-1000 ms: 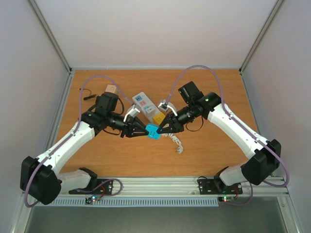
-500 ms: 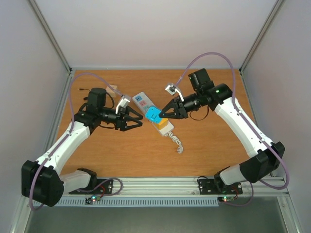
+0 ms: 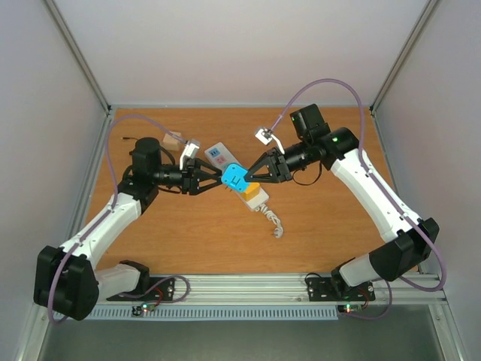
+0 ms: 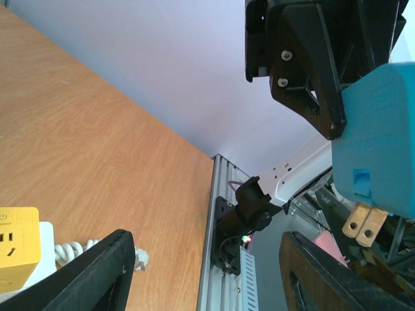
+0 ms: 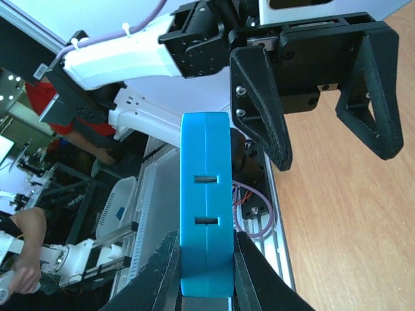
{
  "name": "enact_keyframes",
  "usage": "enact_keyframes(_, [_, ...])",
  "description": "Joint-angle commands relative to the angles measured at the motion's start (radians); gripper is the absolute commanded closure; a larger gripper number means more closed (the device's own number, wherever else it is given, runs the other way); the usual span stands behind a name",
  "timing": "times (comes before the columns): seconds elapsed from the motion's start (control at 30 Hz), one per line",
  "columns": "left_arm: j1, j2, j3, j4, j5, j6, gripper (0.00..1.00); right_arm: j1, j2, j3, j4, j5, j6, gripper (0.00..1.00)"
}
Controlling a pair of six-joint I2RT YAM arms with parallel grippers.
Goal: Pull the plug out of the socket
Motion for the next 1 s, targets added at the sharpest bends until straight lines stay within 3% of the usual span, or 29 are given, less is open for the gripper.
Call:
enact_keyframes(0.0, [0.003, 0.002, -0.053, 0.375, 0.024, -0.28, 0.37, 0.014, 0.008, 0.022, 0.028, -0.047, 0.046, 0.99])
enact_keyframes(0.27, [-0.006, 0.016, -0.144, 0.778, 0.015, -0.575, 0.34, 0.048, 0.024, 0.034, 0.078, -0.022, 0.095, 0.99])
enact_keyframes(0.37, [-0.013, 0.018, -0.14, 0.735, 0.0, -0.575, 0.34, 0.05, 0.033, 0.054, 0.075, -0.023, 0.1, 0.99])
enact_keyframes(0.57, [-0.023, 0.019, -0.12, 0.544, -0.027, -0.412, 0.36, 0.05, 0.04, 0.088, 0.072, -0.015, 0.113, 0.99])
enact_keyframes(0.83, [-0.058, 0.008, -0.124, 0.541, 0.007, -0.382, 0.36, 0.061, 0.052, 0.096, 0.085, 0.01, 0.129, 0.99])
enact_keyframes(0.97, [-0.06, -0.009, -0.16, 0.635, 0.042, -0.415, 0.37, 0.062, 0.052, 0.088, 0.112, 0.042, 0.152, 0.99])
